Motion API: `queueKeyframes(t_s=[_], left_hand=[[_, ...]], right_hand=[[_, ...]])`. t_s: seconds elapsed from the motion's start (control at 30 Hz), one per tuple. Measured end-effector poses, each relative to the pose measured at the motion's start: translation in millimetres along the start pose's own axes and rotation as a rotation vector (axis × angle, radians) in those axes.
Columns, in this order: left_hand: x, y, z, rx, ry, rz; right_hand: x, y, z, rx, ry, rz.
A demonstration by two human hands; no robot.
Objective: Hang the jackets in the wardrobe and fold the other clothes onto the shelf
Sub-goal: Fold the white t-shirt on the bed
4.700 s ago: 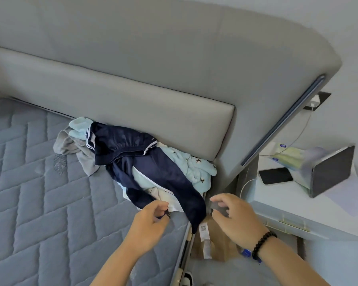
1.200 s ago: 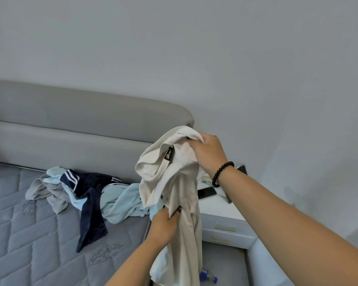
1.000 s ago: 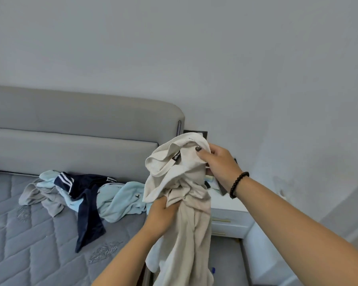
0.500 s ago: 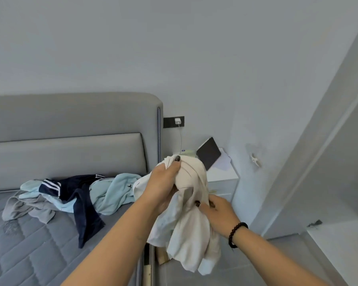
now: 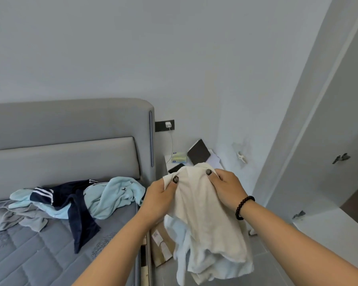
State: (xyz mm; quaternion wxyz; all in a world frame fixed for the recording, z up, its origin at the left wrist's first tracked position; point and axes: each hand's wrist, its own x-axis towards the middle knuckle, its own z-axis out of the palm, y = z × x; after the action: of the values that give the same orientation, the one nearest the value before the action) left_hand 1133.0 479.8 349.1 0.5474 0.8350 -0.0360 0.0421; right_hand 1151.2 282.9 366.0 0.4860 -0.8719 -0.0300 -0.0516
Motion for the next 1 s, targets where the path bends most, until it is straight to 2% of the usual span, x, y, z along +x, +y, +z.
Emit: queueKeyframes(t_s=[0.1,0.2,0.27,0.37,0.47,0.83,0.9,1.0], left_hand=[[-2,11,0,-0.085,0.023,-0.014],[0,26,3,-0.345,0.047,-0.137],[2,39,8,-0.487,0.005,-0.199],[6,58,22,-0.59,-0.045,-0.175],[16,76,32,-0.685,-0.048,-0.163],[36,120,58,-0.769,0.001,-0.164],[37,124,57,-0.79,0.007,-0.165],[39,127,54,-0.822,0.01,-0.147]], right_hand=[[-4,17,-10,-0.025,0.015,0.079],[-7,38,-17,-0.073,-0.011,0.124],[-8,50,-19,-0.113,-0.053,0.15],[-9,60,-18,-0.114,-0.103,0.193],[-14,61,-22,0.018,-0.095,0.214],[-41,66,-41,0.505,-0.292,0.141],[-42,70,-39,0.489,-0.345,0.136],[-40,79,-29,0.246,-0.412,0.114]])
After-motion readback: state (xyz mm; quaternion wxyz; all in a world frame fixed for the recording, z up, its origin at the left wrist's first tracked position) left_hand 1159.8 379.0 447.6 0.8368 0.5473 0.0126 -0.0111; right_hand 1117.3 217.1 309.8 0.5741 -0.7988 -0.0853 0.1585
